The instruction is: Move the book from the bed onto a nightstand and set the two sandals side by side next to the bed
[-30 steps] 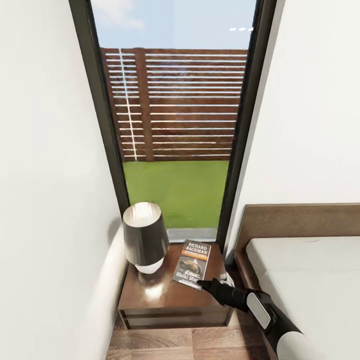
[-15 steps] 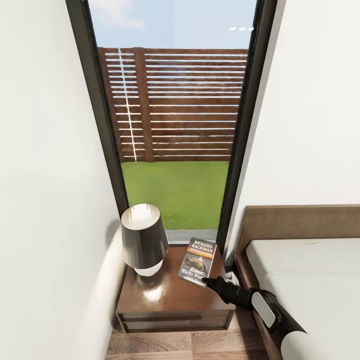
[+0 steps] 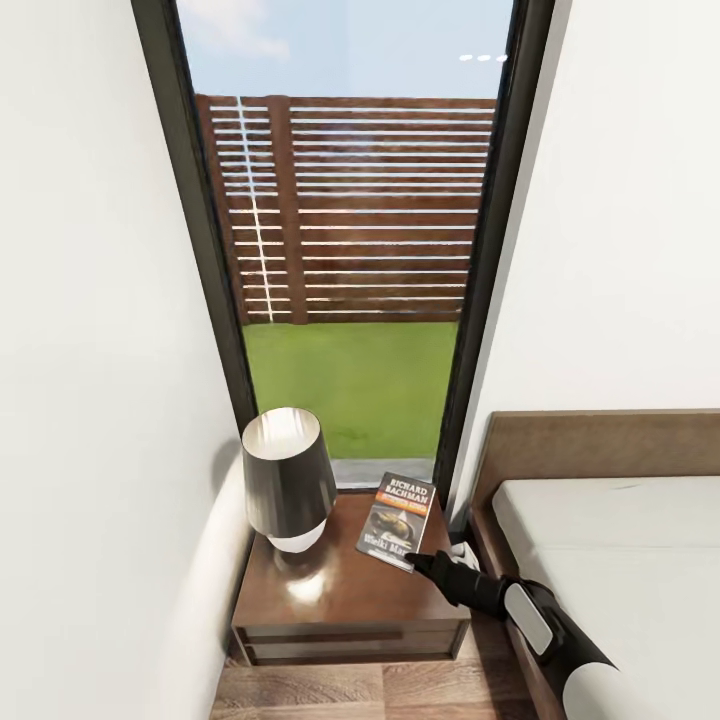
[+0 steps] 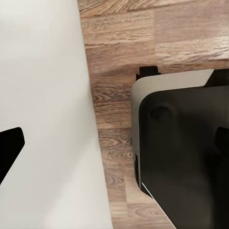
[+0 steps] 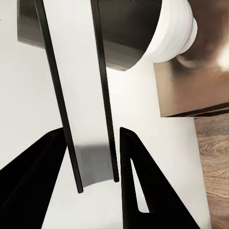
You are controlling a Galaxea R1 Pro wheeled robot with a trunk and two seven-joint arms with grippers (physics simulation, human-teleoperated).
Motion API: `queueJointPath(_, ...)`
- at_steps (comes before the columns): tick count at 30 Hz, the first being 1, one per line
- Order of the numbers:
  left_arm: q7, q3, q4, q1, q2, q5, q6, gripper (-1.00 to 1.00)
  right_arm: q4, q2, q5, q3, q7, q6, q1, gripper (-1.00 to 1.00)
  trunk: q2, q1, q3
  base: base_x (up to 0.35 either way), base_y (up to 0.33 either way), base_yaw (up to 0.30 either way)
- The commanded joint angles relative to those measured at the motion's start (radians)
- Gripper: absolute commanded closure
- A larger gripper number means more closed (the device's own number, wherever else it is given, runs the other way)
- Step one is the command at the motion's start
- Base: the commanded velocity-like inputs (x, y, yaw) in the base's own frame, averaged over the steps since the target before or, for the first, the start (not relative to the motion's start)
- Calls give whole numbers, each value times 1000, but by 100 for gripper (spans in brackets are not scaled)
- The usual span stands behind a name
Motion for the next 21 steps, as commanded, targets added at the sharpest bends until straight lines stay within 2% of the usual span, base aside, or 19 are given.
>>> queueJointPath(1,3,-8,-3,0,0,7,6,-100,0,1,-3,-3,2,7,-1,100,-2,1,-2,0,0,0)
queueJointPath(14,-6,-3,-8,-3,0,14,20,-100,-2,3,-3,-4,1,8,-1,100,-2,1,-9,0,0,0)
queueJointPath(21,-15,0,-12,-25,-1,18,43,-100,-2,2,-2,-4,2,8,-1,100,-2,1,-19,0,0,0)
